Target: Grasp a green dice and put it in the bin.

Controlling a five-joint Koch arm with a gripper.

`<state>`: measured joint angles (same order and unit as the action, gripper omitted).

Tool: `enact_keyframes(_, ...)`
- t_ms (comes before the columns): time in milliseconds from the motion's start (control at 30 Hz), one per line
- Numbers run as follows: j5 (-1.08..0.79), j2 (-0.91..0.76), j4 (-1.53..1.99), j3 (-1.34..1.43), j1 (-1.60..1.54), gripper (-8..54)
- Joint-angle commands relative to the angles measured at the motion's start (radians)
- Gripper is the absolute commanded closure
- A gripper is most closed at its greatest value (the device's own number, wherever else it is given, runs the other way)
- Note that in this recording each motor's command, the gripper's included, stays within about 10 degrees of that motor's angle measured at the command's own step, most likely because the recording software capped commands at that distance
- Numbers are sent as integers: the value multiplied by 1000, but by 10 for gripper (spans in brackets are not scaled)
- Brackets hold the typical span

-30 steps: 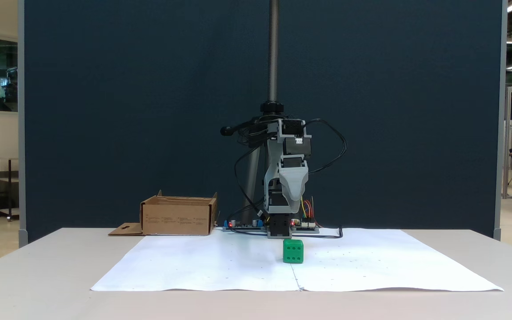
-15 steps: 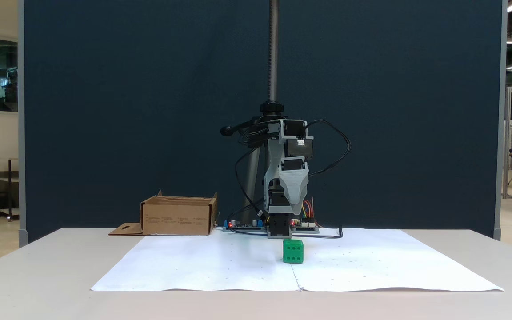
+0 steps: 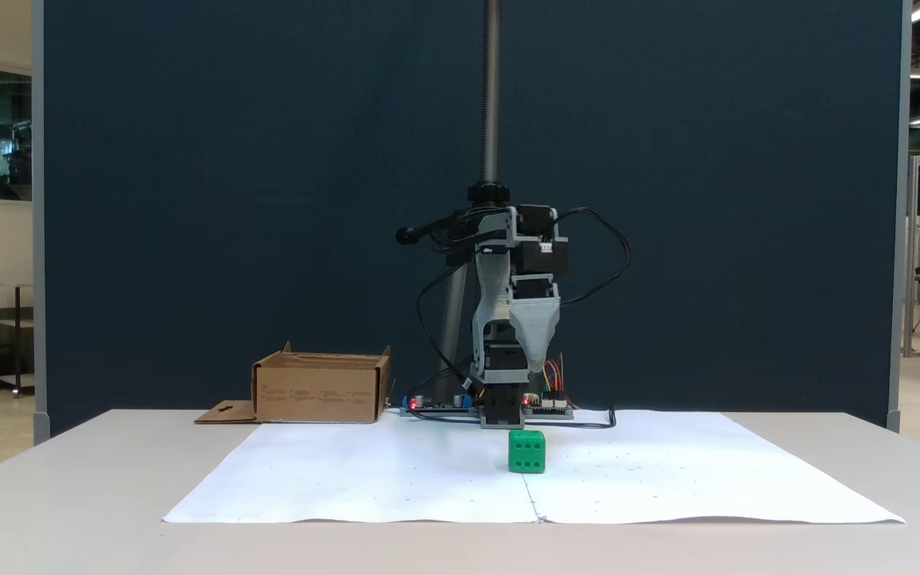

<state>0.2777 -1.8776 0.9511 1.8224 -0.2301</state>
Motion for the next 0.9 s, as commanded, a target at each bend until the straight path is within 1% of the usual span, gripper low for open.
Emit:
enact_keyframes(0, 58, -34, 35, 11, -60, 40)
enact_keyframes(200, 60, -15, 29, 44, -80, 38)
enact_keyframes(367, 60, 57, 3, 46, -74, 21)
enact_keyframes(533, 60, 146, -80, 46, -51, 20)
enact_keyframes(867, 60, 219, -256, 46, 0, 21)
